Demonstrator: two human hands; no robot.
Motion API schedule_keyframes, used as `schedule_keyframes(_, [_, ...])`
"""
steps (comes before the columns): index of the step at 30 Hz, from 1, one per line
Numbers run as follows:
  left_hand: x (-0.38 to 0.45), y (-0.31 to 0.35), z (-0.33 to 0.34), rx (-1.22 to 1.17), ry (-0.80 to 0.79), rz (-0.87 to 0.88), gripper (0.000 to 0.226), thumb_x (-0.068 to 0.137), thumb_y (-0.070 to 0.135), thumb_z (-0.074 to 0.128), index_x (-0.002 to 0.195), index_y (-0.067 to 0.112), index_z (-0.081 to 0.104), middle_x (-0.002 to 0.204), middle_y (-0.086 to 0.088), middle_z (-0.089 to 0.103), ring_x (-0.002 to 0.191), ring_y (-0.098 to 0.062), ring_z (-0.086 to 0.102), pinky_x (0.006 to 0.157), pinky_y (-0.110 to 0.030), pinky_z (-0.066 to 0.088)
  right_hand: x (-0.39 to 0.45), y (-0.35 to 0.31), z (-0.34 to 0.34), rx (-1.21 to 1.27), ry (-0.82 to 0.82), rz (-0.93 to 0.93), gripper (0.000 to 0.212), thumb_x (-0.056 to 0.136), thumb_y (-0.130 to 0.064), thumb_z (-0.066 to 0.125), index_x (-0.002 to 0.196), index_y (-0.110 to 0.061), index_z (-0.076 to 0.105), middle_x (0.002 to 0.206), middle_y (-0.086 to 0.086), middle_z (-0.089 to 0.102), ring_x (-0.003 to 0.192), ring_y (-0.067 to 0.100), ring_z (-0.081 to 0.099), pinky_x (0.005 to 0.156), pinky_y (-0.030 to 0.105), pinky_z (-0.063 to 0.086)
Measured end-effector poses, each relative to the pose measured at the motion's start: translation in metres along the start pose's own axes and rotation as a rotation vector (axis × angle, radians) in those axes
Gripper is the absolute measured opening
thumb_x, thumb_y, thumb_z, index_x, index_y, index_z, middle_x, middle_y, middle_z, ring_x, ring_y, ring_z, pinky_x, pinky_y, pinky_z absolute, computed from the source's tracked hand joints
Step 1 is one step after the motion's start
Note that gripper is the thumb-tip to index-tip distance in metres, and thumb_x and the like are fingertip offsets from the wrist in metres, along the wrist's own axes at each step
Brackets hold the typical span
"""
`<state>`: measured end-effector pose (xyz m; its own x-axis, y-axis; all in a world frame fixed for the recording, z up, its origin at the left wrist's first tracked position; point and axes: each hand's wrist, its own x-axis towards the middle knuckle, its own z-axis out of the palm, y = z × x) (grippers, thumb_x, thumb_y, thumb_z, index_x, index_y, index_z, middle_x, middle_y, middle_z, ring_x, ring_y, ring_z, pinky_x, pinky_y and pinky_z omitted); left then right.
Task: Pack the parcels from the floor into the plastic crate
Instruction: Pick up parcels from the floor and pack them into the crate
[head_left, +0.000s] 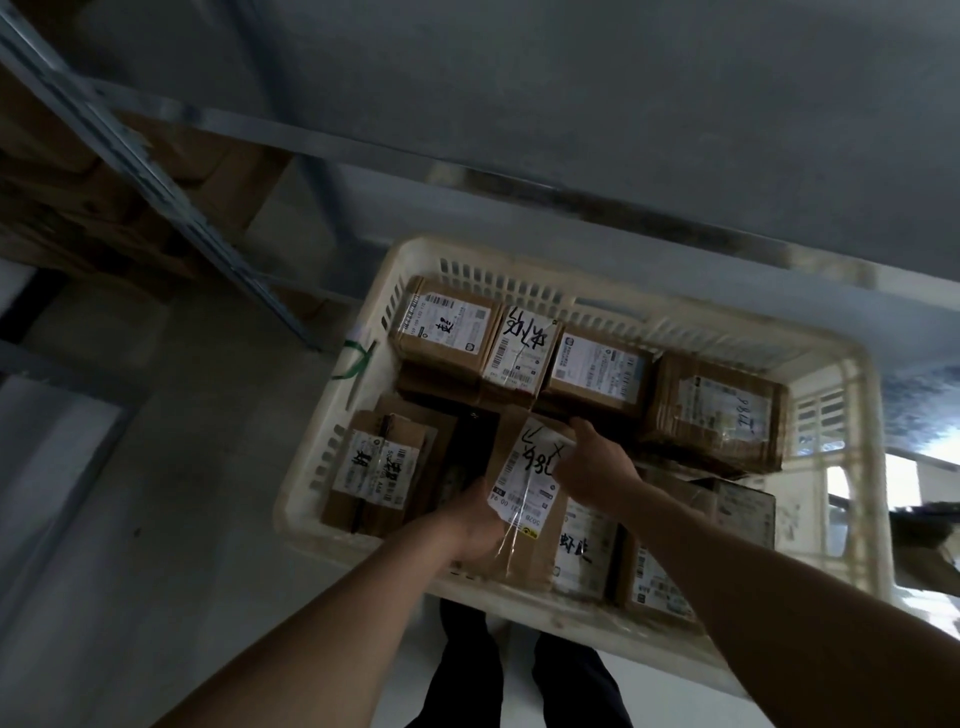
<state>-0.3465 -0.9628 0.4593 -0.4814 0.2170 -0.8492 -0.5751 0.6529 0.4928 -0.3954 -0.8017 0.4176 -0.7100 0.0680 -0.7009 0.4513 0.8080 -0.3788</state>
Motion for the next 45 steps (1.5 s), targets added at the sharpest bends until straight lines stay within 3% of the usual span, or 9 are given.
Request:
schedule_keyframes(4, [-0.008,0.002,-0.008,0.006,0.045,-0.022,0.037,0.099,0.023,0.049,0.135,0.017,0.05,0.133,-0.005,0.056,0.106,-0.015,0.051,0.09,-0.029,0.039,-0.012,-0.001,-0.002,0.003,0.004,-0.013,0.077,0.095,-0.019,0.053,0.158,-0.026,0.008,0.103,0.002,0.064,0.081,0.017,0.066,0.065,0.029,0.058])
schedule_keyframes(7, [-0.015,0.003,-0.014,-0.018,0.093,-0.01,0.047,0.097,0.025,0.053,0.142,0.017,0.042,0.141,-0.005,0.051,0.121,-0.021,0.052,0.096,-0.027,0.039,-0.024,-0.002,-0.008,0.019,0.03,0.0,0.082,0.095,-0.024,0.055,0.158,-0.029,0.003,0.103,0.001,0.065,0.077,0.014,0.065,0.058,0.026,0.052])
schedule_keyframes(14, [-0.05,0.035,-0.023,-0.049,0.169,0.147,0.055,0.096,0.055,0.046,0.141,0.025,0.045,0.139,0.0,0.054,0.118,-0.017,0.053,0.095,-0.03,0.039,-0.069,0.006,-0.038,0.161,0.206,-0.167,0.042,0.099,-0.047,0.05,0.136,-0.032,0.037,0.108,0.002,0.068,0.084,0.018,0.066,0.07,0.037,0.057])
schedule_keyframes(18, [-0.056,0.05,-0.021,-0.057,0.217,0.263,0.083,0.071,0.083,0.042,0.136,0.032,0.05,0.133,0.002,0.059,0.122,-0.02,0.055,0.103,-0.049,0.043,-0.097,0.014,-0.061,0.24,0.256,-0.167,0.061,0.1,-0.058,0.04,0.152,-0.029,0.027,0.131,0.008,0.063,0.109,0.025,0.063,0.094,0.046,0.053])
schedule_keyframes(23, [-0.089,0.093,-0.002,0.003,0.259,0.398,0.065,0.093,0.064,0.039,0.142,0.023,0.045,0.141,-0.004,0.052,0.127,-0.022,0.05,0.105,-0.041,0.041,-0.145,0.034,-0.095,0.405,0.366,-0.202,0.076,0.092,-0.076,0.029,0.152,-0.029,0.032,0.146,0.011,0.051,0.13,0.032,0.052,0.107,0.049,0.043])
schedule_keyframes(29, [-0.119,0.14,0.047,0.049,0.301,0.572,0.052,0.101,0.047,0.037,0.143,0.017,0.046,0.143,-0.003,0.051,0.125,-0.014,0.047,0.093,-0.023,0.032,-0.212,0.094,-0.128,0.504,0.556,-0.248,0.059,0.103,-0.056,0.028,0.151,-0.022,0.038,0.149,0.006,0.049,0.135,0.027,0.046,0.105,0.03,0.033])
schedule_keyframes(34, [-0.142,0.168,0.106,0.084,0.292,0.658,0.08,0.08,0.068,0.044,0.138,0.014,0.053,0.135,-0.003,0.059,0.124,-0.017,0.053,0.104,-0.031,0.04,-0.266,0.157,-0.144,0.586,0.6,-0.205,0.076,0.085,-0.081,0.022,0.139,-0.034,0.049,0.132,0.006,0.063,0.118,0.026,0.059,0.104,0.048,0.044])
schedule_keyframes(38, [-0.158,0.191,0.161,0.135,0.255,0.734,0.085,0.073,0.071,0.046,0.134,0.014,0.056,0.124,0.0,0.063,0.115,-0.016,0.056,0.096,-0.029,0.041,-0.302,0.213,-0.152,0.508,0.662,-0.116,0.06,0.104,-0.052,0.029,0.155,-0.019,0.03,0.156,0.009,0.039,0.14,0.029,0.041,0.114,0.041,0.033])
schedule_keyframes(45, [-0.167,0.237,0.245,0.174,0.154,0.837,0.084,0.072,0.062,0.047,0.136,0.007,0.054,0.133,-0.01,0.059,0.124,-0.021,0.053,0.098,-0.024,0.036,-0.357,0.296,-0.164,0.467,0.791,-0.033,0.057,0.106,-0.041,0.033,0.154,-0.011,0.031,0.159,0.009,0.035,0.144,0.028,0.037,0.115,0.034,0.028])
